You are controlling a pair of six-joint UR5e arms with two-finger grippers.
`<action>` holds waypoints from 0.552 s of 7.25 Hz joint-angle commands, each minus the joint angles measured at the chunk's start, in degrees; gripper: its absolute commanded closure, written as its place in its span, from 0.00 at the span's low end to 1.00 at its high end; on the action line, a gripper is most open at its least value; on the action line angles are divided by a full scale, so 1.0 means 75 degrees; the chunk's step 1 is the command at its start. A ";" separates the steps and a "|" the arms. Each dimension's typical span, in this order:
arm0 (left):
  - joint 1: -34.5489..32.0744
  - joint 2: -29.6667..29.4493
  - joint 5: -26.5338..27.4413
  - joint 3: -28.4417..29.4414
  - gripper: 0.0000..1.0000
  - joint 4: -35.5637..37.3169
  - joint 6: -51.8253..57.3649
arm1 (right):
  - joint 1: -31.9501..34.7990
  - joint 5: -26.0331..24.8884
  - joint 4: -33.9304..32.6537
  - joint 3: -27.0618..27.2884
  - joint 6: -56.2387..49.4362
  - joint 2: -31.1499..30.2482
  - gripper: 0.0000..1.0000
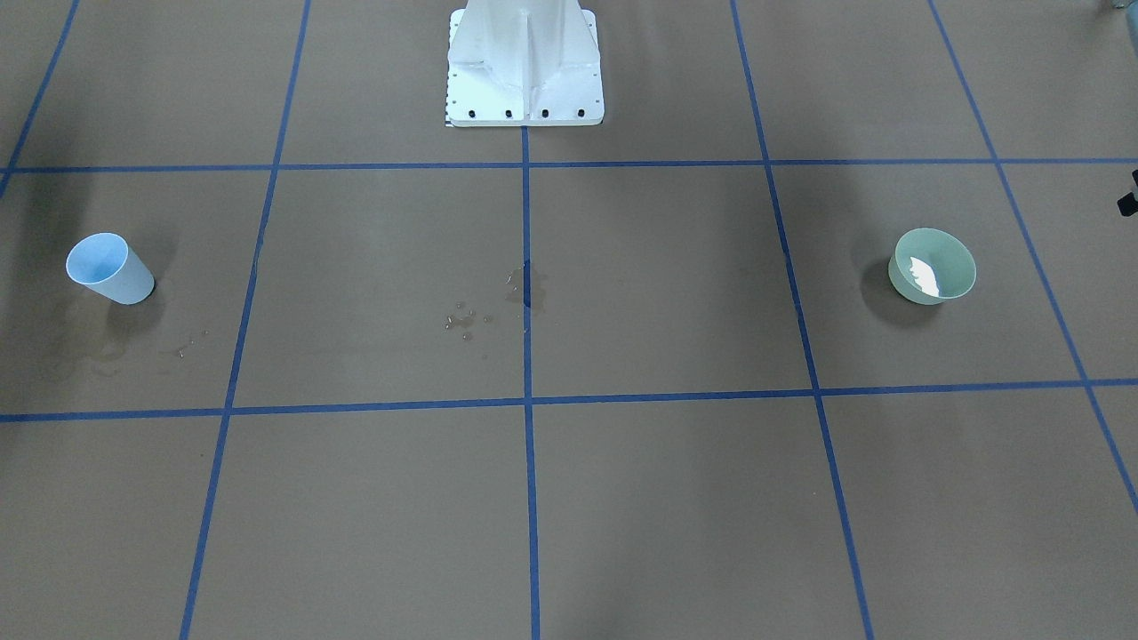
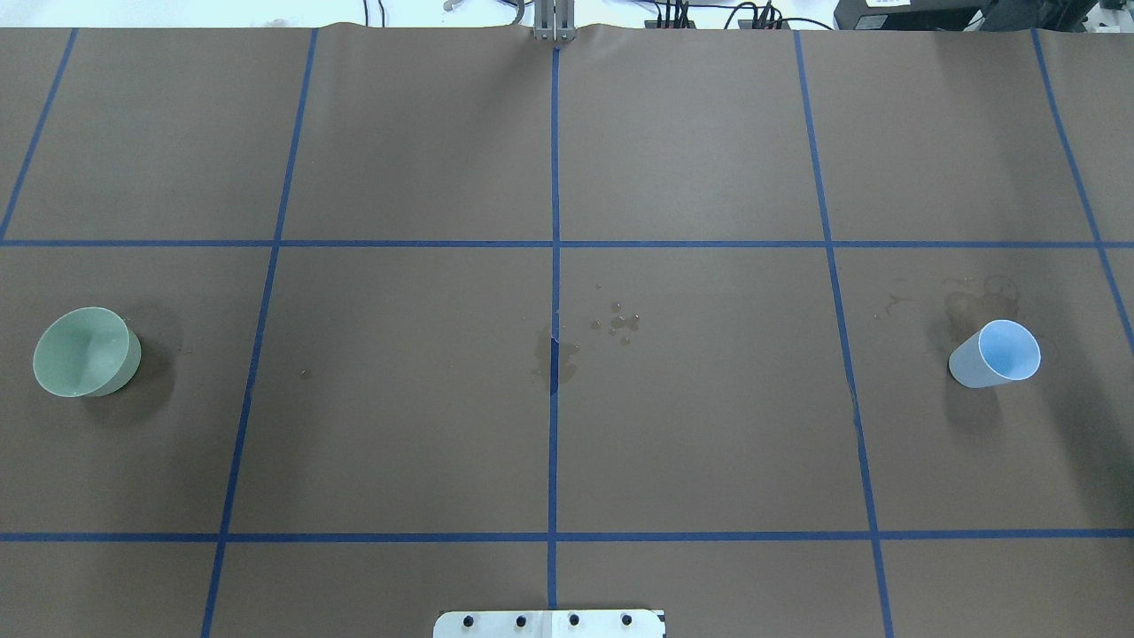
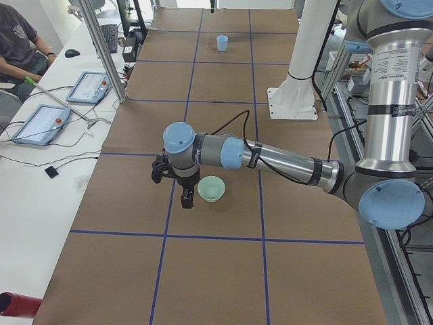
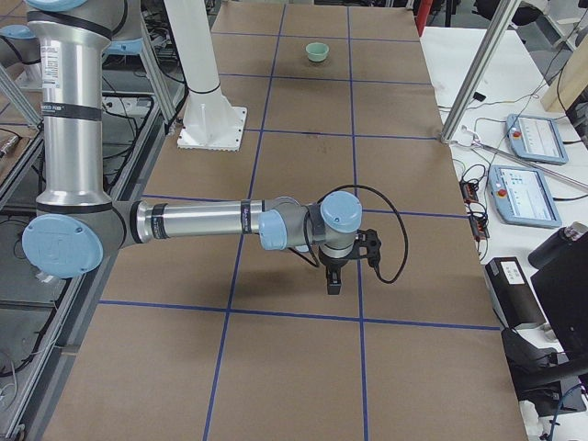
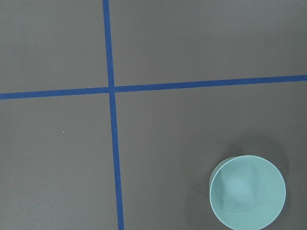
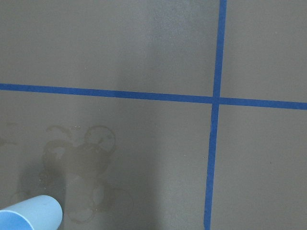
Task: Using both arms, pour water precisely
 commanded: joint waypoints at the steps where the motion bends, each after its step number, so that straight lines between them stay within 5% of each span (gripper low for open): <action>1: 0.0000 -0.0011 -0.0365 -0.0001 0.00 -0.0009 0.0039 | 0.0000 -0.0029 0.0000 -0.0031 0.0003 -0.0004 0.00; 4: 0.0000 0.0000 -0.0272 -0.0001 0.00 0.0003 0.0063 | 0.0000 -0.0018 0.0000 -0.0031 -0.0009 -0.0004 0.00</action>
